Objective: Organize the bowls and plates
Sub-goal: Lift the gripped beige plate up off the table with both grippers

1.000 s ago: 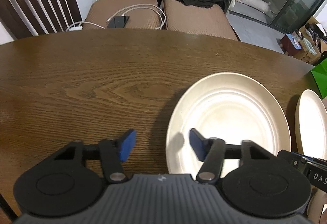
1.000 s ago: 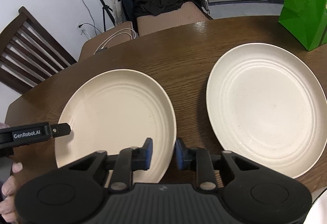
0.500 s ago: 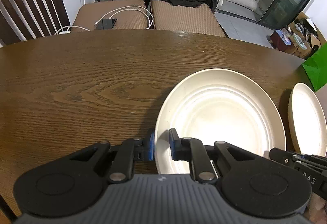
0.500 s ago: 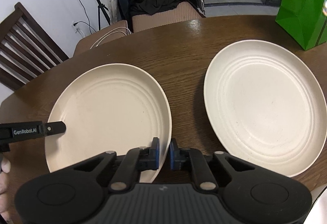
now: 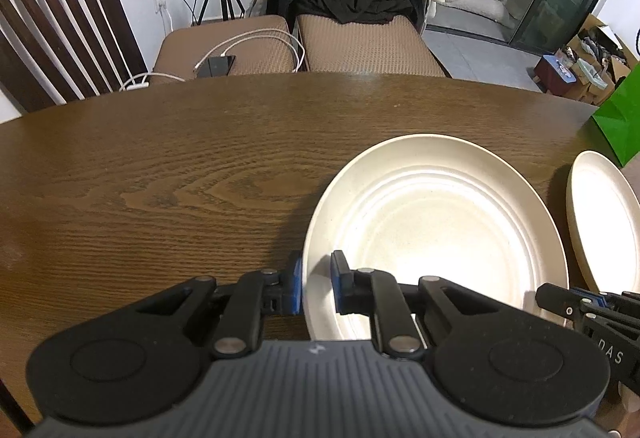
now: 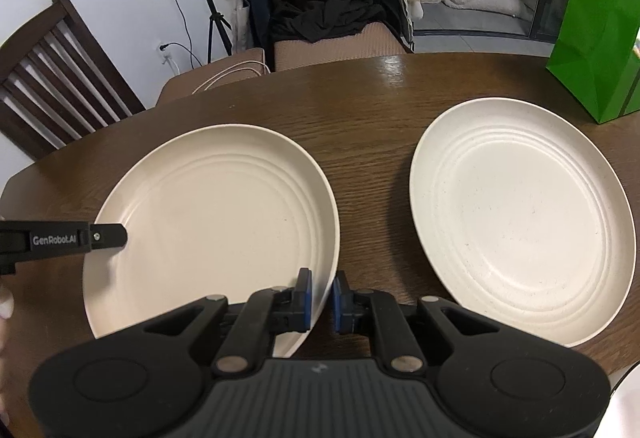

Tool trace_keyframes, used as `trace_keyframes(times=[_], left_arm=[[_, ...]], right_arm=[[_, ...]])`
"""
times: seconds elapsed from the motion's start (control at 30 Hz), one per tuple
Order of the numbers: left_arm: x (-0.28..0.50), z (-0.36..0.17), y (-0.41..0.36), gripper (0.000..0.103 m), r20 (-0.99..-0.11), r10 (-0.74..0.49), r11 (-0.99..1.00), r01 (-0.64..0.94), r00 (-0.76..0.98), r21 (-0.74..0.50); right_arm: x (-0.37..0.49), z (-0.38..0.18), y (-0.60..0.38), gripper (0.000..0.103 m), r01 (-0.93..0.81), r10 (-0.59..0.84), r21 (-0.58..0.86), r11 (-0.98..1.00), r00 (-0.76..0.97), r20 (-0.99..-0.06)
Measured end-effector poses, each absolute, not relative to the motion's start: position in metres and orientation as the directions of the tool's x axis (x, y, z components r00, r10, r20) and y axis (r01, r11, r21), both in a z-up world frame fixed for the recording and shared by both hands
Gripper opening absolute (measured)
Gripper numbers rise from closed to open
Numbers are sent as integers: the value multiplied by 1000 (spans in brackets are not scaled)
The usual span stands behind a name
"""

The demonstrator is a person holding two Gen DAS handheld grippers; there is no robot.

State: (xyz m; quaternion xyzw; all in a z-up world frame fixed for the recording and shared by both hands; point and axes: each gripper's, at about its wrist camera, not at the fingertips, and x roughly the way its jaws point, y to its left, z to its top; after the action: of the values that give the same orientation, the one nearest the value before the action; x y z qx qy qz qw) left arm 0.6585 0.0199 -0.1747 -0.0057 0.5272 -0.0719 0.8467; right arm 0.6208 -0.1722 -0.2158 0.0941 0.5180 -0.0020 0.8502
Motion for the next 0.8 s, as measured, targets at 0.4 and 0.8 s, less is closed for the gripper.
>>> trace_keyframes(times=[0.4, 0.8], left_arm=[[641, -139, 12, 14, -869, -134, 988, 127, 476, -83], [618, -101, 0, 15, -847, -137, 988, 135, 514, -77]], right_arm=[[602, -185, -180, 10, 99, 90, 163, 982, 513, -854], [576, -151, -194, 10, 103, 90, 174, 979, 551, -830]])
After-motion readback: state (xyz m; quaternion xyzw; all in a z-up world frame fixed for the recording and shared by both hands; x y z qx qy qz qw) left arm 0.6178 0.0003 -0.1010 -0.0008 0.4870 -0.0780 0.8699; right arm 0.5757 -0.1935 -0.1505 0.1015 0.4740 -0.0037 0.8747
